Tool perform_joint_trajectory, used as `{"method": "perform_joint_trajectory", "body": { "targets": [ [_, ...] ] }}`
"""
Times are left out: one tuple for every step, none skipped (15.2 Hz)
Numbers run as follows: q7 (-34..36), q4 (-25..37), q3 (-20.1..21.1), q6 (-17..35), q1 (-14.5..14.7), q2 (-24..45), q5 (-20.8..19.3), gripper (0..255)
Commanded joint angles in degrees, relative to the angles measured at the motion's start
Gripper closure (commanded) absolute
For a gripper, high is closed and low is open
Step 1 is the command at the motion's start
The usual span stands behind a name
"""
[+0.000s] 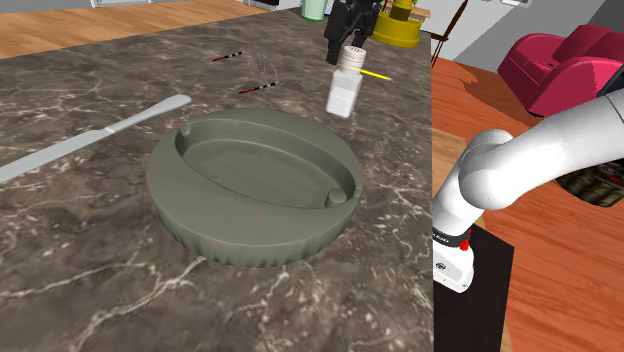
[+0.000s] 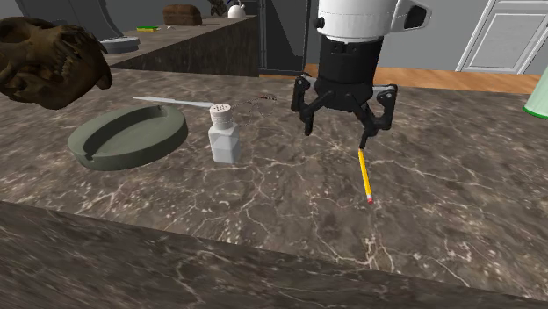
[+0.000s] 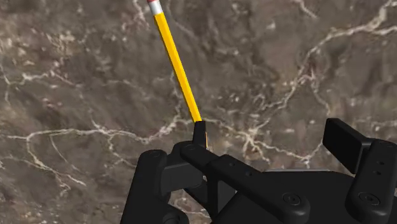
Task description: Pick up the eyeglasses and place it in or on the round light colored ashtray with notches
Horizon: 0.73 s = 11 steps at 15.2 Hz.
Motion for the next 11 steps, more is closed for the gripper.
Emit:
{"method": "perform_joint_trajectory", "body": {
  "targets": [
    [2.90, 3.17, 2.29, -0.27, 0.45, 2.85, 0.94, 0],
    [4.21, 4.64, 3.35, -0.30, 0.60, 4.25, 1.27, 0],
    [5.55, 6.17, 4.40, -0.33, 0.75, 5.70, 1.53, 0],
    [6.88, 7.76, 5.46, -0.38, 0.88, 7.19, 1.74, 0],
    [8.24, 9.42, 6.51, -0.45, 1.00, 8.73, 1.87, 0],
    [9.61, 11.15, 7.58, -0.54, 1.10, 10.32, 1.93, 0],
    [11.00, 12.95, 8.63, -0.65, 1.22, 11.96, 1.92, 0],
    [12.41, 14.82, 9.69, -0.79, 1.33, 13.66, 1.83, 0],
    [13.85, 16.77, 10.76, -0.95, 1.45, 15.42, 1.65, 0],
    [15.31, 18.80, 11.83, -1.15, 1.58, 17.25, 1.38, 0],
    [16.80, 20.92, 12.90, -1.39, 1.73, 19.14, 1.01, 0]
  ]
}}
